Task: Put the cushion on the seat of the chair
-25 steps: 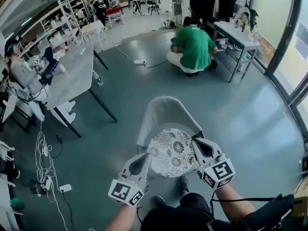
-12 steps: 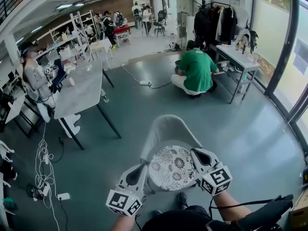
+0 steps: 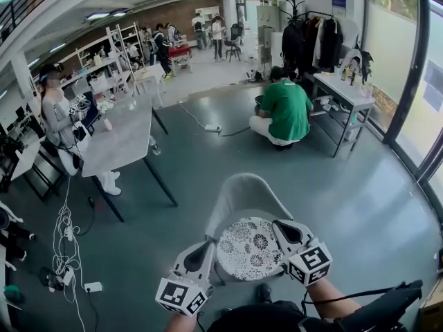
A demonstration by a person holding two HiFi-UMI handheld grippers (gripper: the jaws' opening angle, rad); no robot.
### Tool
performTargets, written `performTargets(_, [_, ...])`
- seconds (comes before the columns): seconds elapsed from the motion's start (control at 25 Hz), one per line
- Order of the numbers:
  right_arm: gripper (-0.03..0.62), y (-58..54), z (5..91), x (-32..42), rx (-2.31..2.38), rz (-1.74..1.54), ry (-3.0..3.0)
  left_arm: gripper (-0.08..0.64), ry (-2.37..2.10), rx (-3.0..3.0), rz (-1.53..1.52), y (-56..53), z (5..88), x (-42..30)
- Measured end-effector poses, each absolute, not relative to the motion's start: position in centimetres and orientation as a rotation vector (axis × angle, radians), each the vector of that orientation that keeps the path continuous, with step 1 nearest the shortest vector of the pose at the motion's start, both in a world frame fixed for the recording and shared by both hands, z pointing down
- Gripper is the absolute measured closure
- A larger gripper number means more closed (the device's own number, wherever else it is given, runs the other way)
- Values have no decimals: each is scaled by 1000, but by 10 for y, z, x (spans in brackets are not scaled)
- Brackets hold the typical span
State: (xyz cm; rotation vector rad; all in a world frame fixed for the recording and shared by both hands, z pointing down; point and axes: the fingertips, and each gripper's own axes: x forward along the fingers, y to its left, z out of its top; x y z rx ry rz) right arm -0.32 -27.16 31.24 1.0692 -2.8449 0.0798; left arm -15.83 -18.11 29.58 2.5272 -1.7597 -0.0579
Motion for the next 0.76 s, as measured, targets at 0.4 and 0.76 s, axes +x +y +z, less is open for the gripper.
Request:
performTargets(0.4, [583,-294,294,0,1172,55,-2859,552,-1799,2485,-59,-196,291,-169])
performTargets(0.76, [583,-307,288,1,1242,43,-2855,552,-1798,2483,-65,-206,291,-178])
